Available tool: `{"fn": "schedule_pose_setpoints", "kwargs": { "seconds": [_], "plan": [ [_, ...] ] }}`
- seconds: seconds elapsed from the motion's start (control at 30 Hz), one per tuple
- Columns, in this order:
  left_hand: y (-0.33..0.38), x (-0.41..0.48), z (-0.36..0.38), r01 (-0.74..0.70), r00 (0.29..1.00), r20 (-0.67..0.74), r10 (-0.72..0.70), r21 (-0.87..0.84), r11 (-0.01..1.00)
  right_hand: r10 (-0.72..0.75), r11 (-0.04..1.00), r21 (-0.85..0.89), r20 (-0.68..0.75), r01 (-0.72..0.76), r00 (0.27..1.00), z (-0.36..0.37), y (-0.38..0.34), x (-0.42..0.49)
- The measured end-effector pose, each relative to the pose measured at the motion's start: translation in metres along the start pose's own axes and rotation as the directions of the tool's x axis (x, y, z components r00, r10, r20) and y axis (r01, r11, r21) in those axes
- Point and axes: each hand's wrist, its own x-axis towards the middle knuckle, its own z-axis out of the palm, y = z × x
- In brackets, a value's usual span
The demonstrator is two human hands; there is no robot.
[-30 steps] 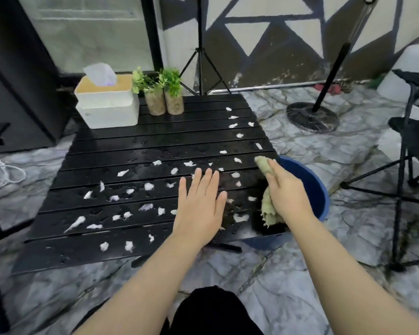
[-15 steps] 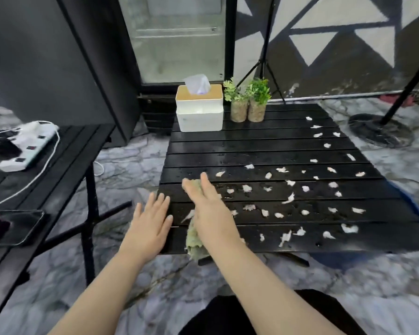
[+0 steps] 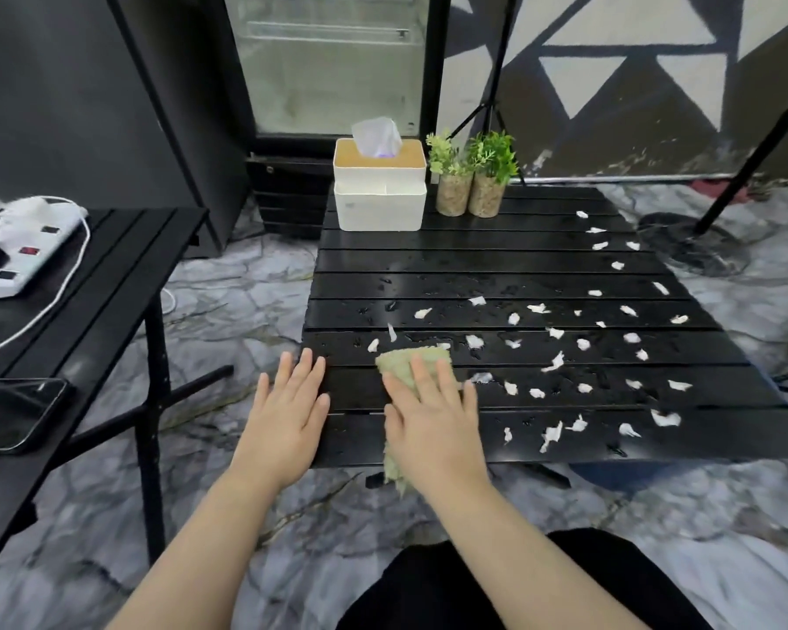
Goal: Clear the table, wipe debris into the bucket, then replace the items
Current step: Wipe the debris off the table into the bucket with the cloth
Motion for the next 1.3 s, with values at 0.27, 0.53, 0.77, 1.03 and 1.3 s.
{"fn": "schedule_pose_setpoints", "kwargs": {
  "seconds": [0.27, 0.53, 0.77, 1.03, 1.3],
  "plan": [
    [0.002, 0.0, 0.0, 0.023, 1.0, 0.014, -0.023, 0.008, 1.0, 0.142, 0.99, 0.039, -0.084, -0.139, 0.986, -0.028, 0.049, 0.008],
    [0.003, 0.0, -0.001, 0.039, 0.999, 0.03, -0.039, 0.002, 0.999, -0.179, 0.982, 0.083, 0.098, 0.172, 0.979, -0.009, -0.027, 0.005],
    [0.005, 0.013, -0.01, 0.031, 0.998, 0.047, -0.032, 0.019, 0.999, 0.076, 0.995, 0.061, 0.034, -0.078, 0.996, -0.034, 0.058, 0.008],
    [-0.006, 0.072, -0.018, 0.055, 0.996, 0.069, -0.065, 0.127, 0.99, -0.115, 0.98, 0.152, -0.101, 0.13, 0.988, -0.032, -0.017, 0.092],
    [-0.017, 0.071, -0.009, 0.047, 0.998, 0.048, -0.052, 0.102, 0.994, -0.024, 0.998, -0.06, 0.054, 0.027, 0.998, 0.013, -0.005, 0.115]
  ]
}}
